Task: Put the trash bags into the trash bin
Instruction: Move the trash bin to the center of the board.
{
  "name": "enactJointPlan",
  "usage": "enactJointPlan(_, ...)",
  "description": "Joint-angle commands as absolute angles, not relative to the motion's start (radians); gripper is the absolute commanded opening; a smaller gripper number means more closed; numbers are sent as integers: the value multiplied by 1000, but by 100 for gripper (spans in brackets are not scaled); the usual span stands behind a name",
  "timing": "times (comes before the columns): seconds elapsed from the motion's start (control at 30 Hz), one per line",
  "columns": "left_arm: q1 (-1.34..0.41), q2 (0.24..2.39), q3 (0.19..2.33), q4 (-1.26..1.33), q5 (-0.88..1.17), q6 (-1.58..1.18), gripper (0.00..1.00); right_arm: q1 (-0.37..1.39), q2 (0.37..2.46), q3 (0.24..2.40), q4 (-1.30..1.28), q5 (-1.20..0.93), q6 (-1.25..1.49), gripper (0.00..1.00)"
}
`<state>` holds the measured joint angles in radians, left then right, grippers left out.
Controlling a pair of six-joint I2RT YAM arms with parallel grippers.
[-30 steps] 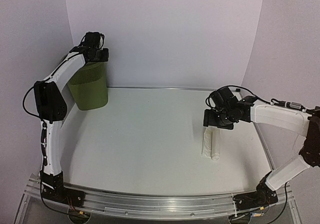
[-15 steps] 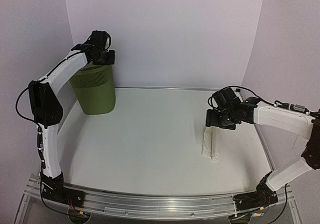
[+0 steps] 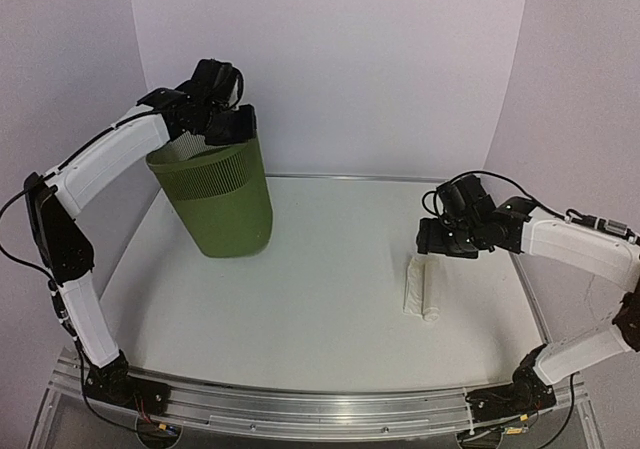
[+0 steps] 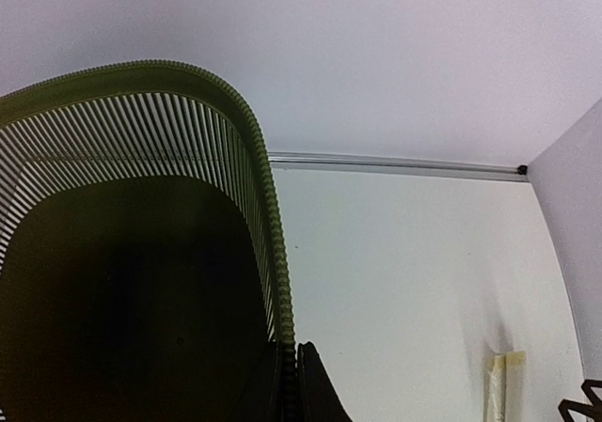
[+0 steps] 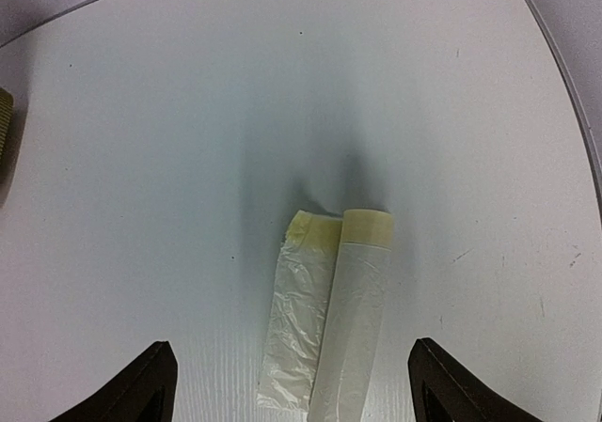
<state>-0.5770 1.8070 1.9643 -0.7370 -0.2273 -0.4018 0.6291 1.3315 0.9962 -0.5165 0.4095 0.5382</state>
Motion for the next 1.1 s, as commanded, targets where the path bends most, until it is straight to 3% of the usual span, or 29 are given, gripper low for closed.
enactJointPlan(0.0, -766, 1737, 1931, -695, -324, -518, 0, 632, 1294, 984, -514, 390, 501, 84)
enactJointPlan(0.27, -983, 1827, 1990, -708, -489, -597, 0, 631, 1248, 955, -514, 383, 495, 84)
enactJointPlan(0.73, -1070, 1959, 2086, -690, -513, -634, 1, 631, 1177, 891, -515, 366, 541, 84)
enactJointPlan(0.97, -1071, 1945, 2066, -667, -478, -616, 40, 631, 1170, 875, -519, 368, 563, 89)
enactJointPlan(1.07, -1071, 1936, 2094, -665, -464, -589, 63, 632, 1173, 876, -525, 373, 578, 91)
